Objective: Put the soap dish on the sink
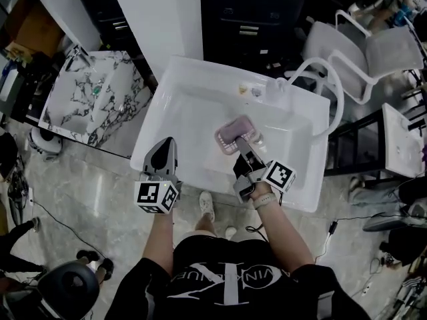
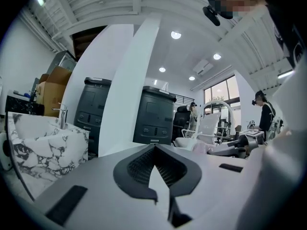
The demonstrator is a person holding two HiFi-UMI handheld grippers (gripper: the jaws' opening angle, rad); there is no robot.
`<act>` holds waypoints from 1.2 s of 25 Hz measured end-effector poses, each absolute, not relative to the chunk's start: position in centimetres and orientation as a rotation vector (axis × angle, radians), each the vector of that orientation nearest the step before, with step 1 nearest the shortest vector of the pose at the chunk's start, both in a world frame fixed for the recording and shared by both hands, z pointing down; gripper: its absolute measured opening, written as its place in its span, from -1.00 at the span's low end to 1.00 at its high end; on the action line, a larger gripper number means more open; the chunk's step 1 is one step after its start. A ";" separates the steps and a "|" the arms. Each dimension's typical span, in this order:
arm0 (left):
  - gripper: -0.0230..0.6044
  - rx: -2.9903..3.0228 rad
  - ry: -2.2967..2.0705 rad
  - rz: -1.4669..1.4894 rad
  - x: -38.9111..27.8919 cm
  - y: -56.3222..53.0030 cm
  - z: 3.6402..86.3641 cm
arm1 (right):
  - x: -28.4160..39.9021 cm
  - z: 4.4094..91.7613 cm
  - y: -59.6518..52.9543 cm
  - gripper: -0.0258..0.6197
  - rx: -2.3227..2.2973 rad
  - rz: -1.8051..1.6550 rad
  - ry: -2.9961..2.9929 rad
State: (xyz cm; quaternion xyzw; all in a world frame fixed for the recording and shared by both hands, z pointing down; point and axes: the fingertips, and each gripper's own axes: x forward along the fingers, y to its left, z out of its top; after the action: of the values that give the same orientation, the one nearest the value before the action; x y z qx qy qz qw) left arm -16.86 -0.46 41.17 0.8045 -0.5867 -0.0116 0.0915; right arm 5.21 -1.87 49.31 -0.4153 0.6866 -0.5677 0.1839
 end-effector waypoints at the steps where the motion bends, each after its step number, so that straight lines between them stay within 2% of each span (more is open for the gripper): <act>1: -0.88 2.395 -1.732 -0.032 -16.9 -1.1 41.2 | 5.1 49.5 -2.2 -0.64 -1.184 -1.605 1.927; 11: -0.88 2.473 -1.603 -0.011 -16.7 -6.5 41.7 | 2.9 49.3 -6.4 -0.64 -1.142 -1.548 1.877; 16: -0.88 2.495 -1.551 -0.011 -16.4 -8.4 42.2 | 3.1 51.4 -7.3 -0.64 -1.282 -1.602 1.824; 30: -0.88 2.489 -1.552 0.033 -16.1 -11.7 43.7 | 1.5 52.6 -12.7 -0.64 -1.204 -1.585 1.762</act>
State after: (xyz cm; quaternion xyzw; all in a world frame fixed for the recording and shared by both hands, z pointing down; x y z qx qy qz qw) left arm -16.12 -11.71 43.68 0.8439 -0.5262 0.0111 0.1040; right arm 1.52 -12.66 52.56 -0.4399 0.6436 -0.5789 0.2390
